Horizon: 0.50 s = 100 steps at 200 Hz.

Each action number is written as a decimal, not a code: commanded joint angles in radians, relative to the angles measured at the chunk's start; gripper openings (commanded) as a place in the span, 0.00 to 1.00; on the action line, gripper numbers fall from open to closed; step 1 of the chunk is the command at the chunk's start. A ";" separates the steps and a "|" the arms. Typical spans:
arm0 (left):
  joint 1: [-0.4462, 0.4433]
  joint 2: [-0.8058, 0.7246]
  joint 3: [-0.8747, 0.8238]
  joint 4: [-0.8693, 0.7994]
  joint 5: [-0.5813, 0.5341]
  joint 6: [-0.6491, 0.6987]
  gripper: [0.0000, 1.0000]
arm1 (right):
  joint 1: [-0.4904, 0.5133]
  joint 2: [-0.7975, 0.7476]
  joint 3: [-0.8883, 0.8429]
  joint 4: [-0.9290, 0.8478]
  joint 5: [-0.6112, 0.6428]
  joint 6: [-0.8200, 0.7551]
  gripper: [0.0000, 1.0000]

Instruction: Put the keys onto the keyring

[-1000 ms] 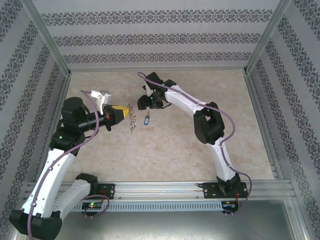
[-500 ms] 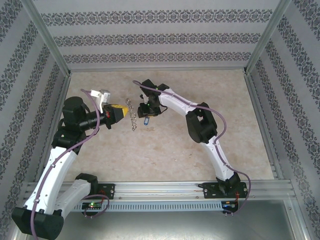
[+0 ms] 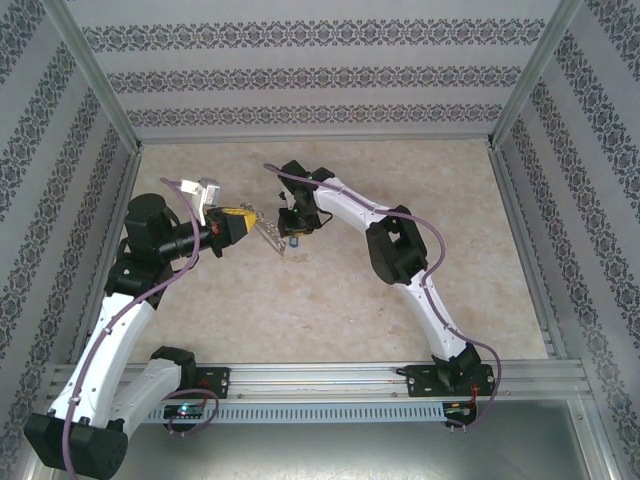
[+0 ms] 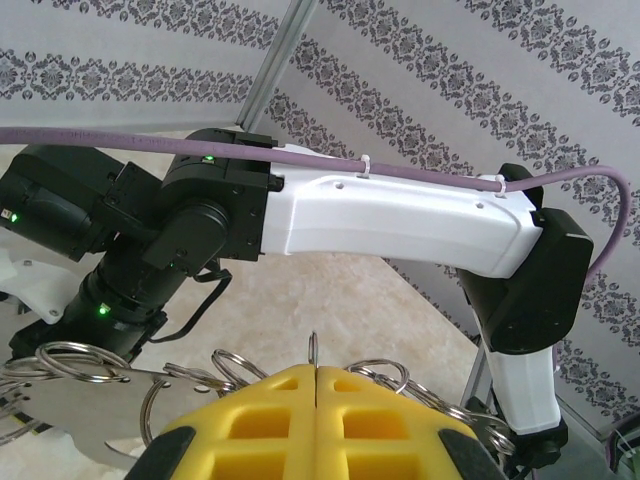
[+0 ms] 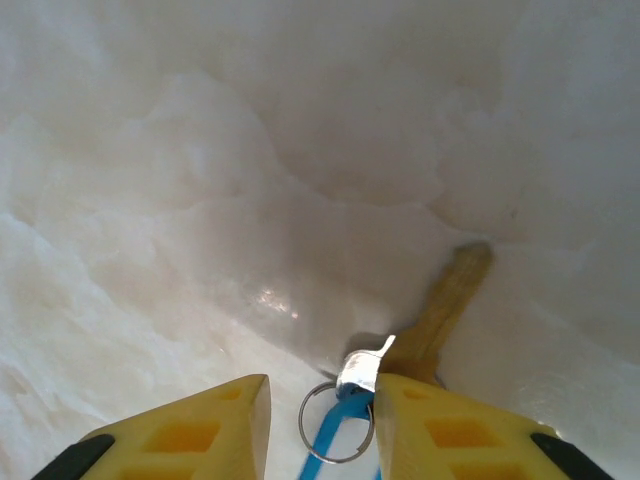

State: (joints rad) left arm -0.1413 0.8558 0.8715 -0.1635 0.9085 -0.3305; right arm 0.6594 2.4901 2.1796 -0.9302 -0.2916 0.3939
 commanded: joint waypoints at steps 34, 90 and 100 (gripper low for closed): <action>0.020 0.009 -0.028 0.111 0.025 -0.036 0.00 | 0.023 -0.009 -0.030 -0.057 0.051 -0.109 0.35; 0.022 0.016 -0.026 0.119 0.024 -0.040 0.00 | 0.029 -0.019 -0.041 -0.066 0.078 -0.161 0.42; 0.023 0.015 -0.026 0.117 0.026 -0.042 0.00 | 0.029 -0.019 -0.045 -0.069 0.085 -0.168 0.42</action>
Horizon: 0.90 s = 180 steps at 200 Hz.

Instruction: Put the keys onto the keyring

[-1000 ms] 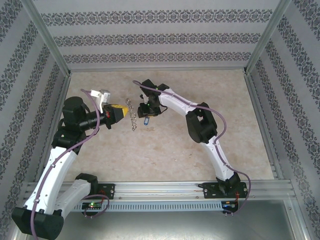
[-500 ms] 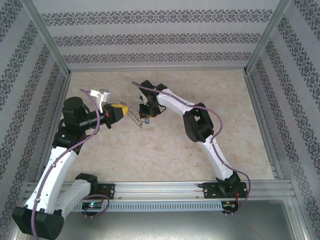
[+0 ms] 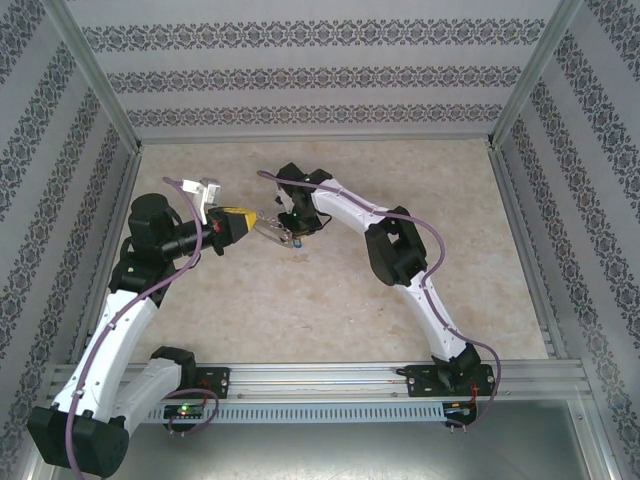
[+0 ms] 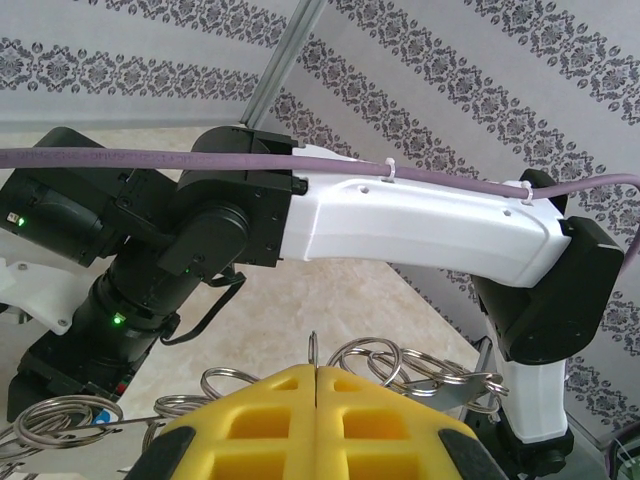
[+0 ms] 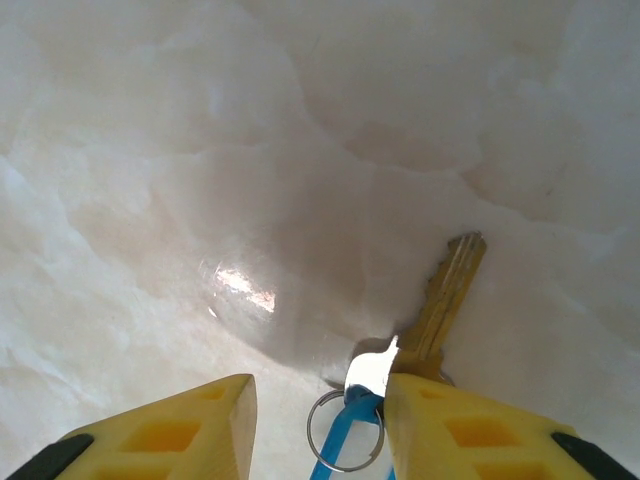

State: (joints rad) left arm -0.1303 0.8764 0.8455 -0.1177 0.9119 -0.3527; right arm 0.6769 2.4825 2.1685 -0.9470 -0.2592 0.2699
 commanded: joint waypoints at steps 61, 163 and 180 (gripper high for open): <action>0.015 -0.003 0.000 0.079 0.023 -0.023 0.00 | 0.022 -0.033 -0.046 -0.084 0.114 -0.080 0.38; 0.016 0.007 -0.001 0.092 0.033 -0.037 0.00 | 0.019 -0.099 -0.116 -0.078 0.122 -0.088 0.22; 0.015 0.007 -0.003 0.091 0.034 -0.041 0.00 | 0.014 -0.125 -0.144 -0.063 0.117 -0.081 0.18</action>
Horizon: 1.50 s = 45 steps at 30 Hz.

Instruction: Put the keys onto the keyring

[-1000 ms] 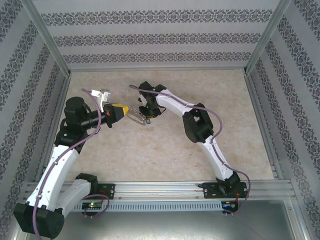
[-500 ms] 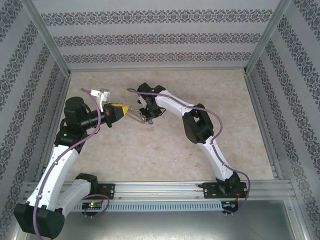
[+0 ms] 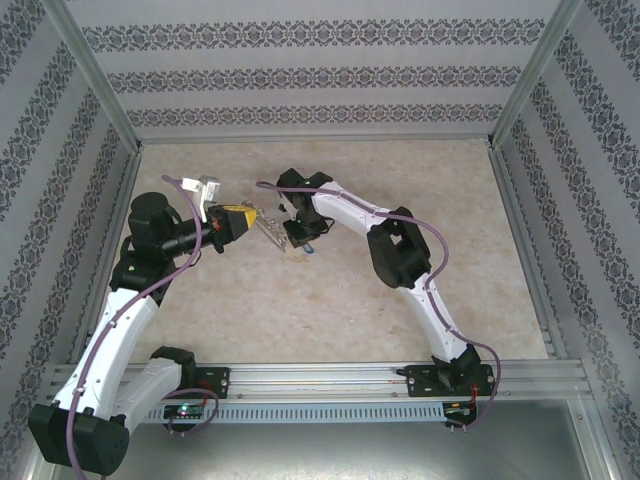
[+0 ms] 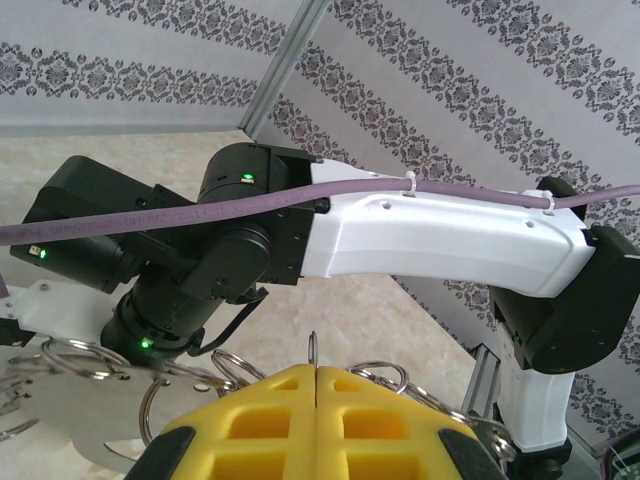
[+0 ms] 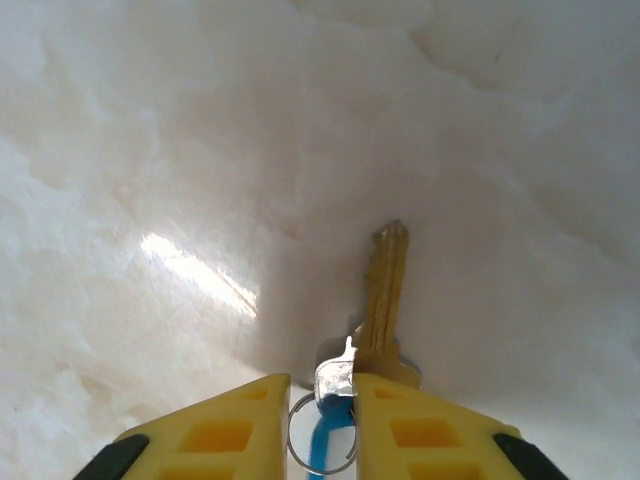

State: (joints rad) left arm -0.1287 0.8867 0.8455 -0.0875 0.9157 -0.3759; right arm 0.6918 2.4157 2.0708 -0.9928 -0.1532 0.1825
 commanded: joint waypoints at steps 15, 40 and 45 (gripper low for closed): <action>0.014 -0.006 -0.011 0.068 0.038 -0.022 0.00 | -0.043 -0.211 -0.202 0.064 0.003 0.005 0.14; 0.013 -0.007 -0.009 0.061 0.030 -0.015 0.00 | -0.085 -0.139 -0.240 0.083 -0.228 0.194 0.37; 0.014 -0.009 -0.008 0.061 0.028 -0.016 0.00 | -0.088 -0.119 -0.226 0.075 -0.235 0.212 0.34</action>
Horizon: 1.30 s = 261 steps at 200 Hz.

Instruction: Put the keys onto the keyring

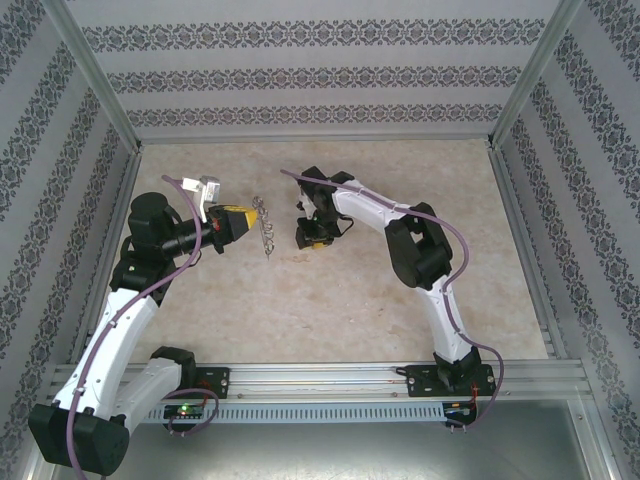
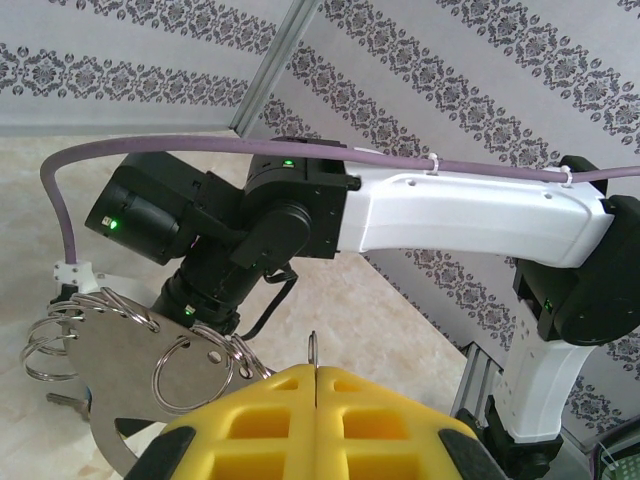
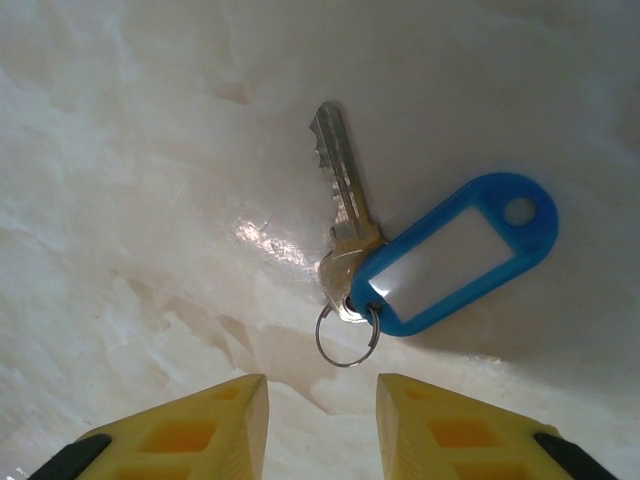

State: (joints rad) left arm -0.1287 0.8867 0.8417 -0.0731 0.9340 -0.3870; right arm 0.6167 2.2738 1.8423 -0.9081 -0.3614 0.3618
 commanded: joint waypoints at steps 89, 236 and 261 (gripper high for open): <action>0.014 -0.012 -0.003 0.037 0.008 0.002 0.00 | -0.028 0.061 0.004 0.030 -0.035 0.080 0.31; 0.015 -0.010 -0.002 0.025 0.008 0.009 0.00 | -0.034 0.023 -0.012 0.051 -0.029 0.071 0.04; 0.014 -0.010 0.005 0.007 0.005 0.023 0.00 | -0.043 -0.027 -0.047 0.038 -0.009 0.034 0.01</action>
State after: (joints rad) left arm -0.1287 0.8867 0.8417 -0.0742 0.9337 -0.3859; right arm 0.5846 2.3066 1.8328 -0.8509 -0.4076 0.4362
